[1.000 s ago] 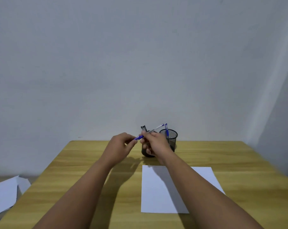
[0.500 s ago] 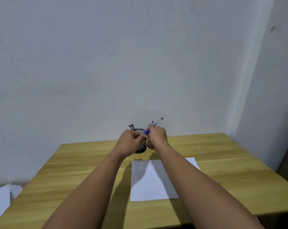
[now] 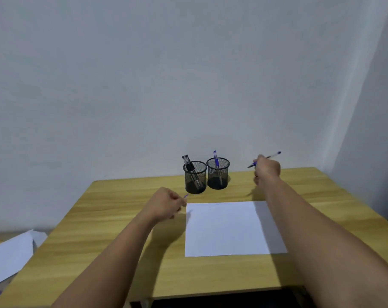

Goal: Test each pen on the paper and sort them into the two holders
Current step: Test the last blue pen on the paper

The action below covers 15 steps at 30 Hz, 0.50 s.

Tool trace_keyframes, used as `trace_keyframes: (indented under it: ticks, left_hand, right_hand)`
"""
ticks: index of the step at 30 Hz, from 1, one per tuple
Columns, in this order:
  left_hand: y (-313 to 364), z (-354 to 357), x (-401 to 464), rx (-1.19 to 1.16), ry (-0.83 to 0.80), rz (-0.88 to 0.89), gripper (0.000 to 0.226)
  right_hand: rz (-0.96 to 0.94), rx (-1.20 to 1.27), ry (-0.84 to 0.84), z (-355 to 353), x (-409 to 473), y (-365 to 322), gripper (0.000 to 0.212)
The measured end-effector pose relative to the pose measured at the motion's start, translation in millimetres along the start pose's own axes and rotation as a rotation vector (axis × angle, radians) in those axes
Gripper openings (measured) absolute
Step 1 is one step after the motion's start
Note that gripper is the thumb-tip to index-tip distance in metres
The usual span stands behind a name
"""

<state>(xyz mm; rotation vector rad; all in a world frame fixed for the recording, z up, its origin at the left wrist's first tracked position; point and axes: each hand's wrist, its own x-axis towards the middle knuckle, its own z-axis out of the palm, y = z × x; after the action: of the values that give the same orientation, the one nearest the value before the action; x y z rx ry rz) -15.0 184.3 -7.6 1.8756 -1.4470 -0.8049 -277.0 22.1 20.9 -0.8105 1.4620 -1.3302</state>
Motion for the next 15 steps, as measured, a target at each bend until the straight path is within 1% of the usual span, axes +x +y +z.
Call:
trace_keyframes:
  ticks: [2,4,5,7,9,10,13,15]
  left_hand:
    - [-29,0,7,0.323,0.227,-0.015,0.031]
    - [-51,2,13,0.447,0.373,-0.045,0.026]
    - [-59,3,17,0.491,0.41,-0.05,0.024]
    - [-73,5,25,0.653,0.401,-0.027,0.023]
    - [-82,9,34,0.83,0.368,-0.011,0.027]
    - [-86,11,38,0.884,0.36,-0.014,0.029]
    - [-95,20,43,0.95,0.375,0.019,0.029]
    - [-99,23,44,0.922,0.439,0.079,0.029]
  right_hand:
    - [-0.079,-0.064,-0.039,-10,1,-3,0.032]
    - [-0.154,-0.111,-0.121,-10,-4,6,0.036]
    - [-0.173,-0.106,-0.151,-11,-5,11,0.035]
    - [-0.189,-0.077,-0.186,-15,-4,21,0.032]
    - [-0.2,-0.058,-0.179,-19,-1,32,0.028]
    - [-0.212,-0.06,-0.172,-21,1,37,0.027]
    - [-0.253,-0.039,-0.149,-29,7,50,0.027]
    - [-0.245,-0.019,-0.139,-34,10,55,0.022]
